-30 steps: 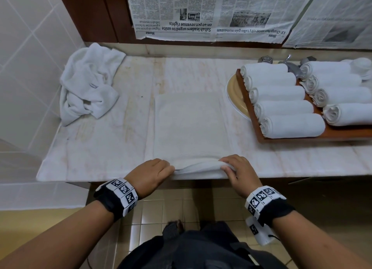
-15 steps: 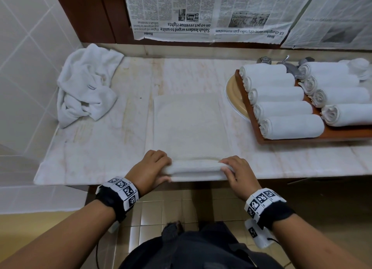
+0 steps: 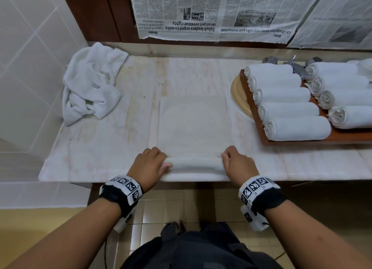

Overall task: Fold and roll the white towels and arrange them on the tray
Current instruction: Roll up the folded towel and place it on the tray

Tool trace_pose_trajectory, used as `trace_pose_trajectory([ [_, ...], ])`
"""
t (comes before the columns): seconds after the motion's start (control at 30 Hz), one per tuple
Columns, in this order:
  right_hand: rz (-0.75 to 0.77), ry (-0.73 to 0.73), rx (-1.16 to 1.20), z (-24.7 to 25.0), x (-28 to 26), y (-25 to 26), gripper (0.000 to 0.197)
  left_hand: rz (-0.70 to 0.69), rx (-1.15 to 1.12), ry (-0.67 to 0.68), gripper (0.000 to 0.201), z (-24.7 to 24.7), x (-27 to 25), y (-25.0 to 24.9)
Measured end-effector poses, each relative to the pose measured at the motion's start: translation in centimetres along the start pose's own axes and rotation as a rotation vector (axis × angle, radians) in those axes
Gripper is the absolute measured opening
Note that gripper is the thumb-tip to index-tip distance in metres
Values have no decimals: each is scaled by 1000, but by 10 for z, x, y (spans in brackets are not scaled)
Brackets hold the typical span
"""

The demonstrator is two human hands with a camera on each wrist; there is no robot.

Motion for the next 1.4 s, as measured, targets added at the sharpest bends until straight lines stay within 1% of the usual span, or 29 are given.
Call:
trace_pose_trajectory([
  [0.1,-73,-56,-155,-1,4,10,23,136,-28,141,70,2,12,0],
  [0.13,-77,-101,-186,-1,4,12,21,163,-41,169,68,5,17,-1],
  [0.17,-58,-164,-191,-2,3,13,18,178,-51,188,62,6,22,-1],
  [0.23,39,-289,-122,-3,-3,12,11,196,-57,226,47,8,30,-2],
  [0.27,95,-309,-65,-5,-6,9,8,207,-61,242,45,8,34,-2],
  [0.3,145,-288,-6,-8,-9,6,8,220,-64,251,47,8,37,-2],
  [0.33,185,-245,43,-11,-12,2,14,233,-61,254,51,8,39,-2],
  [0.4,243,-191,102,-16,-19,-9,34,252,-35,261,56,7,43,-3],
  [0.47,285,-150,103,-17,-27,-20,47,262,5,271,57,7,44,-3],
  [0.53,336,-127,83,-19,-32,-28,53,287,19,278,56,5,44,-3],
  [0.63,375,-150,56,-19,-31,-31,55,371,-2,289,54,3,45,-2],
  [0.73,391,-202,53,-17,-28,-27,51,511,-47,280,53,1,45,3],
  [0.83,363,-199,50,-12,-19,-20,46,620,-93,214,47,0,41,7],
  [0.9,340,-150,36,-8,-10,-15,47,668,-169,121,37,3,37,6],
  [0.93,328,-108,21,-6,-6,-12,50,634,-183,51,32,6,36,4],
  [0.97,317,-62,3,-4,-2,-9,53,534,-166,-46,27,10,36,0],
  [1.0,309,-22,-21,-2,3,-6,53,384,-134,-148,23,14,36,-5],
  [1.03,303,10,-47,0,7,-3,48,224,-97,-229,22,17,35,-11],
  [1.07,294,39,-74,1,11,0,40,75,-68,-275,22,18,32,-17],
  [1.1,285,62,-93,2,15,3,34,-64,-53,-279,23,16,28,-22],
  [1.13,273,78,-103,3,18,5,31,-181,-50,-250,26,12,24,-26],
  [1.17,258,88,-103,3,21,7,30,-260,-50,-214,30,8,18,-27],
  [1.2,236,94,-98,3,24,8,30,-303,-49,-180,33,4,12,-27],
  [1.27,178,107,-92,2,28,9,31,-323,-36,-165,36,-2,3,-22],
  [1.33,127,111,-107,0,30,12,31,-292,-20,-165,38,-4,0,-17],
  [1.4,92,49,-115,-1,25,15,26,-229,-38,-150,36,-3,0,-15],
])
Point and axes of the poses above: each hand's wrist, its own x-axis towards the middle knuckle, its own z-axis out of the back of the hand, y = z × x, the point moved 3 cm from there along x, towards the middle knuckle, and after that the axes turned 9 degrees about -y, right-handed, at the moved point
